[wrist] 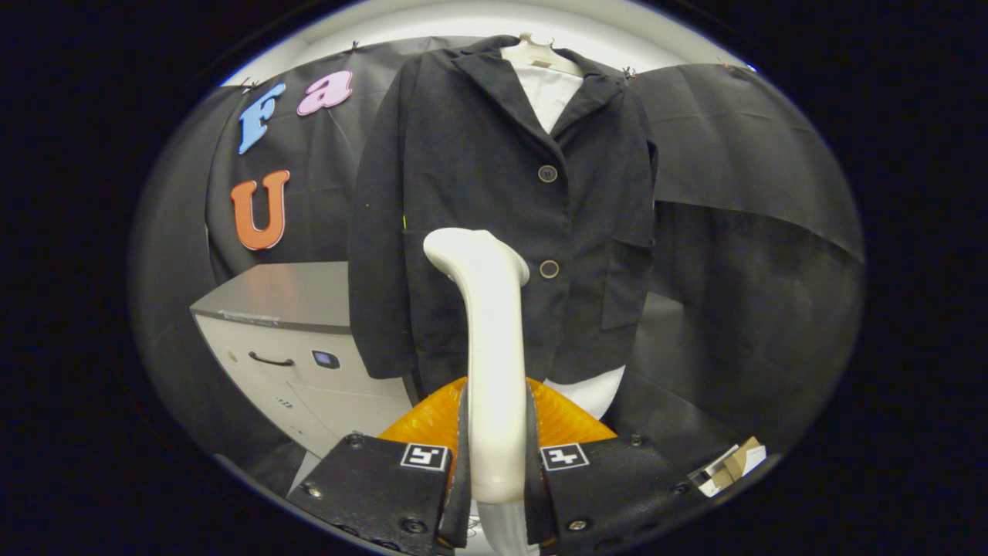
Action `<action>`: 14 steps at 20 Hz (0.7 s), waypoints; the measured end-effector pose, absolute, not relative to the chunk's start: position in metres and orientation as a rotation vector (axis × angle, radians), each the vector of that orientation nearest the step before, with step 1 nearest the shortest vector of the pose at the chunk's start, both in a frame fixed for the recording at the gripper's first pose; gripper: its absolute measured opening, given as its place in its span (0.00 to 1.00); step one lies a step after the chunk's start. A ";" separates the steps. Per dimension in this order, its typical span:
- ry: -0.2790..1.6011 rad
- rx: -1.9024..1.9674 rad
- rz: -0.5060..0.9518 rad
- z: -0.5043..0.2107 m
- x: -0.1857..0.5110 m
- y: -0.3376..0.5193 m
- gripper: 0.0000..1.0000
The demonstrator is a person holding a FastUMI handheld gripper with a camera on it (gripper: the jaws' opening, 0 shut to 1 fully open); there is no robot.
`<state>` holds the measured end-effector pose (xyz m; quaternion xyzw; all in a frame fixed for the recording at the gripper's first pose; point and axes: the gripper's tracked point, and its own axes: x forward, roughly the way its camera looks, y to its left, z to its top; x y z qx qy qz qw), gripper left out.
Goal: Iron the clothes twice with a garment steamer, once on the left side and once on the right side.
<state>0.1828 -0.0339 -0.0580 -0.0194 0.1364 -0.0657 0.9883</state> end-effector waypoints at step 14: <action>0.402 -0.041 -0.109 -0.126 0.176 -0.029 0.30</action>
